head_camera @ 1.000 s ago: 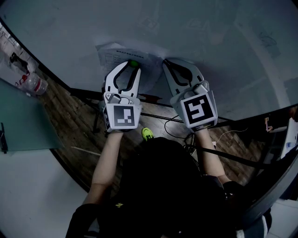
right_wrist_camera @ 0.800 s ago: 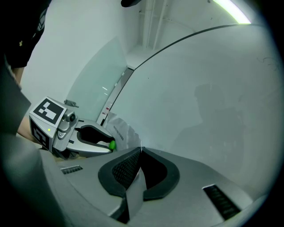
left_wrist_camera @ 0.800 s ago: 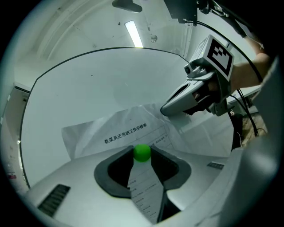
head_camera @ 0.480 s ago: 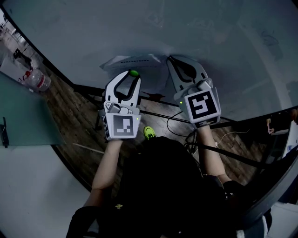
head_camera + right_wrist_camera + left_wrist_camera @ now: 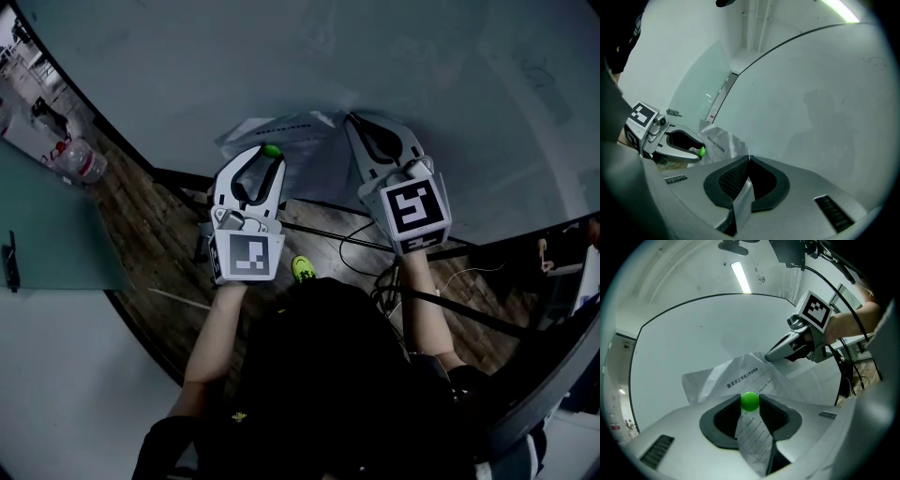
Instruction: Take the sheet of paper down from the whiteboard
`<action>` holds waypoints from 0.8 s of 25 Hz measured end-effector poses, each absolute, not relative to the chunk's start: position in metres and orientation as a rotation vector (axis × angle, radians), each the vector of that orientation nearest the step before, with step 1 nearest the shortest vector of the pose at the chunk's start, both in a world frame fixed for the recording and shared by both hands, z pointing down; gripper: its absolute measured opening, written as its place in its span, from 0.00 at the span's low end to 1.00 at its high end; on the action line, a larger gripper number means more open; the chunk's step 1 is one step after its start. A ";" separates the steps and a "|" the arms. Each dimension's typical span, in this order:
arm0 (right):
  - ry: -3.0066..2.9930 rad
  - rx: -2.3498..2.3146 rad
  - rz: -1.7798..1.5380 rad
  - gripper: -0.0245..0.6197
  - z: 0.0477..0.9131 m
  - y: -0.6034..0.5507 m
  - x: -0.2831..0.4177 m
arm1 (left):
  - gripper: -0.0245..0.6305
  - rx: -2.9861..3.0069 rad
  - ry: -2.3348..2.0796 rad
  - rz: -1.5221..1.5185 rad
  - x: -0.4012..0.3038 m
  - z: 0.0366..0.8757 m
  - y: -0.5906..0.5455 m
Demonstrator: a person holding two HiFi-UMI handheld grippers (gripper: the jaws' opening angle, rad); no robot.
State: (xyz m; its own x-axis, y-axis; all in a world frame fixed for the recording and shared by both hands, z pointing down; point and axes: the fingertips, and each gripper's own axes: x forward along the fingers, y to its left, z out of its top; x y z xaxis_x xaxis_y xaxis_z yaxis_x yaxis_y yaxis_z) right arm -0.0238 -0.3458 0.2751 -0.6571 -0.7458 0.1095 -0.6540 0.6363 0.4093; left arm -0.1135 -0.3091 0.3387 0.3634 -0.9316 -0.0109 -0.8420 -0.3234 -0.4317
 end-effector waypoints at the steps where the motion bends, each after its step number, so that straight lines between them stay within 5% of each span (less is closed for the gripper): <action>1: -2.594 1.133 -0.489 0.06 0.275 -0.344 -0.024 | 0.24 -2.267 1.550 -0.340 -0.113 0.339 -0.308; 20: -2.646 1.141 -0.450 0.06 0.269 -0.300 -0.016 | 0.24 -2.285 1.525 -0.360 -0.107 0.337 -0.281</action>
State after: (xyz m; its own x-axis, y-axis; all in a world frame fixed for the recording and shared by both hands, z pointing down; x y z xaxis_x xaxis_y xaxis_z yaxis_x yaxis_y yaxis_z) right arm -0.0162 -0.2997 0.2692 -0.6723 -0.7355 0.0836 -0.6665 0.6506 0.3640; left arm -0.1071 -0.2811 0.3373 0.3819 -0.9242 0.0074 -0.8301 -0.3465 -0.4370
